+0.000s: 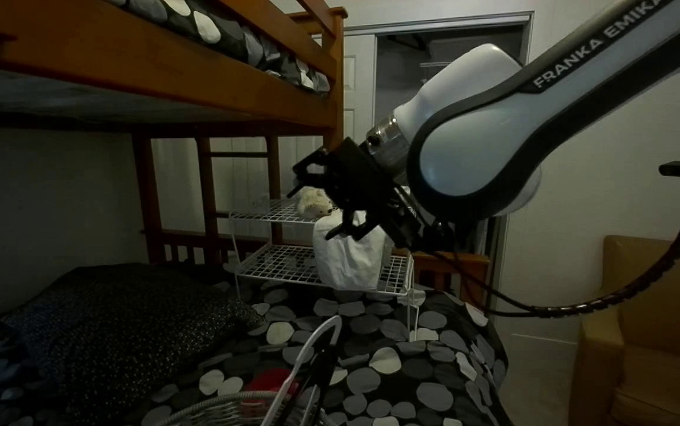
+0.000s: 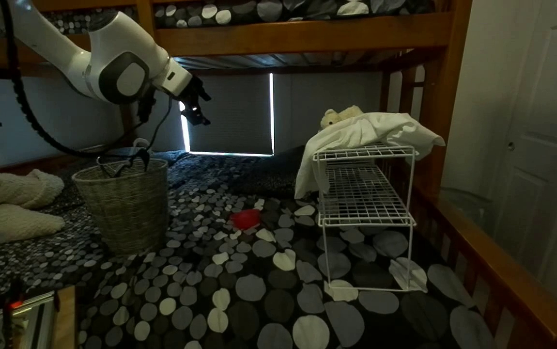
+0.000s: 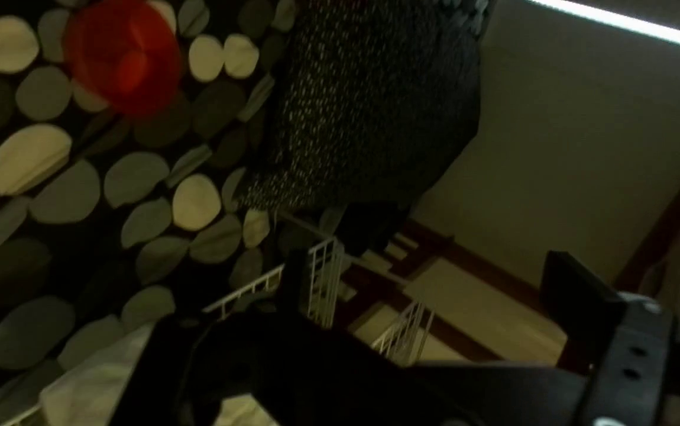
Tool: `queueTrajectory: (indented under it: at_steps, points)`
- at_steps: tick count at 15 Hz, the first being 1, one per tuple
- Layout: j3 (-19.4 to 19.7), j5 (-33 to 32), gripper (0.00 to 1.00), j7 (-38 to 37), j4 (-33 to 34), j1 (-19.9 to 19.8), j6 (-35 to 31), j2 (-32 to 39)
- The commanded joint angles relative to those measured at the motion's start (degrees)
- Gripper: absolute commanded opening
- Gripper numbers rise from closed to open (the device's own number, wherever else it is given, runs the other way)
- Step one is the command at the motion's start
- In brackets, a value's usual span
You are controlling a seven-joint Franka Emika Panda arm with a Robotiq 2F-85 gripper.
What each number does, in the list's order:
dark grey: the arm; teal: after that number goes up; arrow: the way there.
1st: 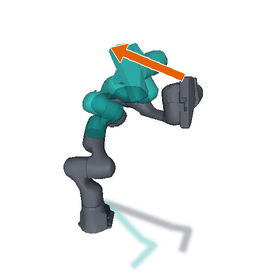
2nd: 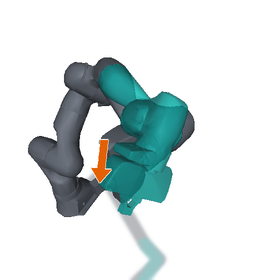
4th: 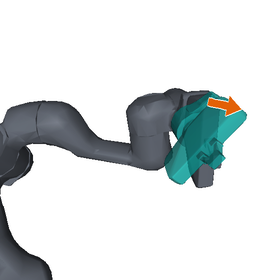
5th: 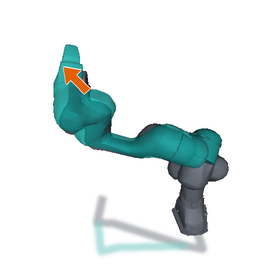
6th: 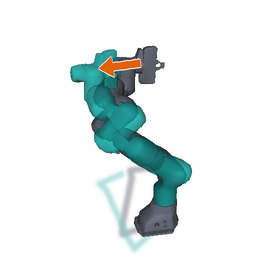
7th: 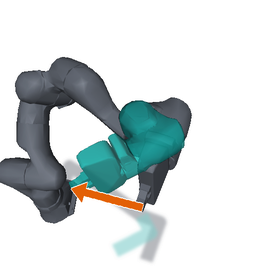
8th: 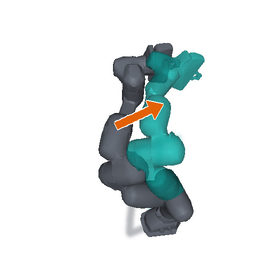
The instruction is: Put the black and white hangers in the basket
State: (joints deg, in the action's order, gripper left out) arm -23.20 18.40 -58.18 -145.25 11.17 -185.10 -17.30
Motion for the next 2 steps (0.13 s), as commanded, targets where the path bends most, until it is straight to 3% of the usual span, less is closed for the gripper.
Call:
queueTrajectory:
  at_steps: [1, 2]
  points:
    - [-5.68, 1.39, 1.0, -5.36, -10.52, -11.41, 2.57, -13.34]
    - [-2.18, 0.35, 1.0, -1.89, -4.34, -6.38, 0.33, -5.35]
